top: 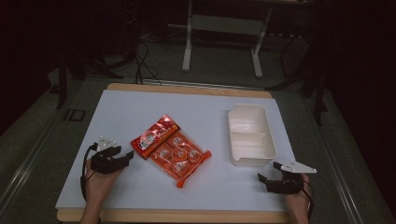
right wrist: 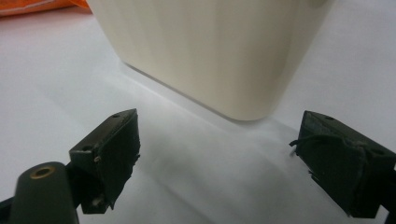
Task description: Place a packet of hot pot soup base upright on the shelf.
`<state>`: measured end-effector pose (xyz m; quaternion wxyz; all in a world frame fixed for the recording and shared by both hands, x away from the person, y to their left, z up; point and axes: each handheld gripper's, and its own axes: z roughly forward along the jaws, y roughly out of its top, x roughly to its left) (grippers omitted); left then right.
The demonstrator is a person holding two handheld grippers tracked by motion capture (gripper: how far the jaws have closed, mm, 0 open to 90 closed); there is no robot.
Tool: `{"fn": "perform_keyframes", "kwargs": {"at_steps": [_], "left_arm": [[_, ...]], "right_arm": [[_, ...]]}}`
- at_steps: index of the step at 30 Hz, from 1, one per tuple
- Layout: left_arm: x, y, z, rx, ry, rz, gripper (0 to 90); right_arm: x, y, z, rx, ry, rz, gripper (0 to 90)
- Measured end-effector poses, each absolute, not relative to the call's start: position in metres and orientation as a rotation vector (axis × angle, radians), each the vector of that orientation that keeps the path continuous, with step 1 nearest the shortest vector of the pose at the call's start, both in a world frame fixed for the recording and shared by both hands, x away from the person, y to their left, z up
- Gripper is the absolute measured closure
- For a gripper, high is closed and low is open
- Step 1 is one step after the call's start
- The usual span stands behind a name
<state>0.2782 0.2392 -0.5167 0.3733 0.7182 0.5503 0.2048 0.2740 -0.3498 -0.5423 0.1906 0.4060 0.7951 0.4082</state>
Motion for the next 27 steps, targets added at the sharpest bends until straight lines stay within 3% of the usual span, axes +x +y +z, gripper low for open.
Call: {"fn": "perform_keyframes", "kwargs": {"at_steps": [27], "left_arm": [[0.321,0.238,-0.522,1.818,1.449,0.406,35.6]], "right_arm": [[0.271,-0.347,-0.542,1.098,2.236,1.127,13.5]]}}
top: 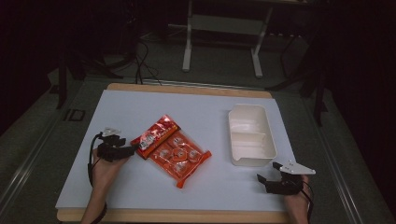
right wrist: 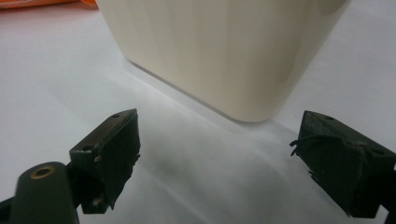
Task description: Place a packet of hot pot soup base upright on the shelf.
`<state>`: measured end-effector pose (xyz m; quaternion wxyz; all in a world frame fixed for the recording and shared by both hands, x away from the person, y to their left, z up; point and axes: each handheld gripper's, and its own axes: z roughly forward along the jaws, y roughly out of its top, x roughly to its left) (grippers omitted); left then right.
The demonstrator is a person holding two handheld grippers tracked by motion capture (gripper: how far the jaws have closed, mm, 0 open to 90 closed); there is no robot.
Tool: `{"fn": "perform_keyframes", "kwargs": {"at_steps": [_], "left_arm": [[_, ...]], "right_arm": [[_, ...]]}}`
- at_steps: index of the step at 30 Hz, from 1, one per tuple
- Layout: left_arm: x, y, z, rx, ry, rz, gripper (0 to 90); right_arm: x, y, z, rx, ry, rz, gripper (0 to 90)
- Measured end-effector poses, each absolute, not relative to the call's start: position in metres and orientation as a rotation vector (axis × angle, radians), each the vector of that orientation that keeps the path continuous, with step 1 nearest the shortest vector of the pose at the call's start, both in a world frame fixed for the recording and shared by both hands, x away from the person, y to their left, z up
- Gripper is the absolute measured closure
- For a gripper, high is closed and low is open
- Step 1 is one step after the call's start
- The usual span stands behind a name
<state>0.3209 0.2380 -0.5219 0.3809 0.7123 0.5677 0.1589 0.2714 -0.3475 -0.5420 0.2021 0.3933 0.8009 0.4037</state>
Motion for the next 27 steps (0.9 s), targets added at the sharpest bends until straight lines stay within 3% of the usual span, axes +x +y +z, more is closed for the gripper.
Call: {"fn": "perform_keyframes", "kwargs": {"at_steps": [14,27], "left_arm": [[0.331,0.23,-0.537,1.865,1.464,0.366,37.0],[0.33,0.217,-0.534,1.892,1.36,0.306,50.5]], "right_arm": [[0.271,-0.347,-0.542,1.082,2.244,1.134,13.5],[0.271,-0.347,-0.542,1.07,2.255,1.141,13.5]]}}
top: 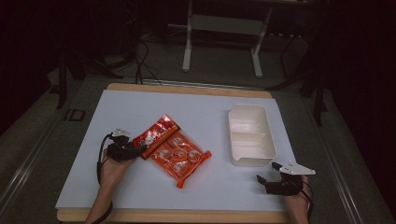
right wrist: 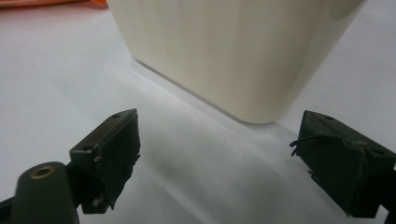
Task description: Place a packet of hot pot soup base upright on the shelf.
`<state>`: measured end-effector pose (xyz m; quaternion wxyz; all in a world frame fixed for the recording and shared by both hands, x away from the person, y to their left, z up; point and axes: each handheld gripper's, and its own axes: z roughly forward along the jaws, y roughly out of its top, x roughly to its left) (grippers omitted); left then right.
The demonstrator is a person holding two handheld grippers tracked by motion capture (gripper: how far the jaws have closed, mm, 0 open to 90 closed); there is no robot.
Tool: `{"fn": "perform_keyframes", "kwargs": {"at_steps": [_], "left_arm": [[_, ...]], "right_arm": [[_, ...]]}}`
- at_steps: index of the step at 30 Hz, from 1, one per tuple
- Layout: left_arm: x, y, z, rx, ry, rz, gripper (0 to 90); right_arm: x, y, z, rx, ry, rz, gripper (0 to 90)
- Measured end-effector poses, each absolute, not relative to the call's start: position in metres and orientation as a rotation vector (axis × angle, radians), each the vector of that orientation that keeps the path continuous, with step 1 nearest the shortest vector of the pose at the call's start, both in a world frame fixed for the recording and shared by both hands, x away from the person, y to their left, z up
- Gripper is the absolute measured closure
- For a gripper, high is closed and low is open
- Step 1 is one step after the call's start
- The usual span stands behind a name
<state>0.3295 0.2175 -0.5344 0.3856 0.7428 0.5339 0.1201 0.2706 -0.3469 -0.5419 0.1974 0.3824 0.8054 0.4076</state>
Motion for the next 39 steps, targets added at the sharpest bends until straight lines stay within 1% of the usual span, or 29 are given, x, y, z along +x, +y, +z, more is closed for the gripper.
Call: {"fn": "perform_keyframes", "kwargs": {"at_steps": [5,11,14,17,20,24,28,31,35,36,39], "left_arm": [[0.33,0.209,-0.533,1.911,1.302,0.283,56.8],[0.337,0.195,-0.535,1.944,1.279,0.281,61.8],[0.338,0.189,-0.536,1.955,1.273,0.282,67.0],[0.339,0.19,-0.538,1.966,1.296,0.29,68.0],[0.339,0.192,-0.539,1.954,1.31,0.268,69.0],[0.339,0.19,-0.539,1.969,1.306,0.264,72.2],[0.339,0.19,-0.538,1.991,1.282,0.237,81.6],[0.338,0.186,-0.536,2.022,1.27,0.254,89.0],[0.339,0.185,-0.535,2.019,1.291,0.247,90.0],[0.34,0.187,-0.534,2.005,1.309,0.217,90.0],[0.342,0.187,-0.529,2.011,1.308,0.208,90.0]], "right_arm": [[0.271,-0.347,-0.542,1.065,2.259,1.142,13.5],[0.27,-0.346,-0.542,1.061,2.259,1.139,13.6],[0.271,-0.346,-0.542,1.063,2.261,1.138,13.6],[0.27,-0.346,-0.542,1.063,2.263,1.14,13.6],[0.27,-0.346,-0.542,1.06,2.265,1.141,13.6],[0.27,-0.346,-0.542,1.058,2.268,1.14,13.6],[0.271,-0.346,-0.542,1.054,2.272,1.137,13.7],[0.271,-0.346,-0.542,1.052,2.275,1.138,13.8],[0.271,-0.346,-0.542,1.051,2.275,1.14,13.8],[0.27,-0.346,-0.542,1.051,2.275,1.141,13.8],[0.27,-0.346,-0.542,1.049,2.274,1.147,13.8]]}}
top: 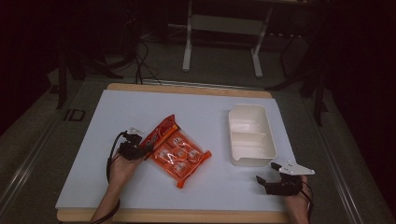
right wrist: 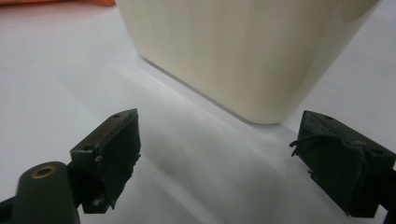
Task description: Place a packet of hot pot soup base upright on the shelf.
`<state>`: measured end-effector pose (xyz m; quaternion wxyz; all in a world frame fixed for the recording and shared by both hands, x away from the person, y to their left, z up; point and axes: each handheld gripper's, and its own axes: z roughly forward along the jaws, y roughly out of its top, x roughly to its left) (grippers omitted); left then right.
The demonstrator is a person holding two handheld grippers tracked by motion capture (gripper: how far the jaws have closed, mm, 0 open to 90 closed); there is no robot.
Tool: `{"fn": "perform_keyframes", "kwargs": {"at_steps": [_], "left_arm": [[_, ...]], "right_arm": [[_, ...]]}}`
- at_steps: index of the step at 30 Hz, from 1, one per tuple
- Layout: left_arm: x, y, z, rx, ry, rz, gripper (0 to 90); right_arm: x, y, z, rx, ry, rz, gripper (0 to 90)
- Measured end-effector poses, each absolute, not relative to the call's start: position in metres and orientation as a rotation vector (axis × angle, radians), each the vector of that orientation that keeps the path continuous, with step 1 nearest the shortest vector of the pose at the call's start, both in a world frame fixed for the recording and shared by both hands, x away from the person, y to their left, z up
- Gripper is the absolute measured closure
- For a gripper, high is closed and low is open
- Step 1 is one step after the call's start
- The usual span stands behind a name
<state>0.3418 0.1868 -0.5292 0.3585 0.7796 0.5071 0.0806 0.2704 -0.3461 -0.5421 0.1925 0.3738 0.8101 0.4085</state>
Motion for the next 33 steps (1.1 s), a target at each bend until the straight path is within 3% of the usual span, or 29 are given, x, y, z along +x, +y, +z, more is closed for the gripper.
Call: {"fn": "perform_keyframes", "kwargs": {"at_steps": [14,33], "left_arm": [[0.339,0.19,-0.49,1.97,1.223,0.159,90.0],[0.322,0.131,-0.389,2.001,0.969,0.16,90.0]], "right_arm": [[0.271,-0.346,-0.542,1.043,2.277,1.15,14.0],[0.27,-0.347,-0.542,1.045,2.268,1.157,14.0]]}}
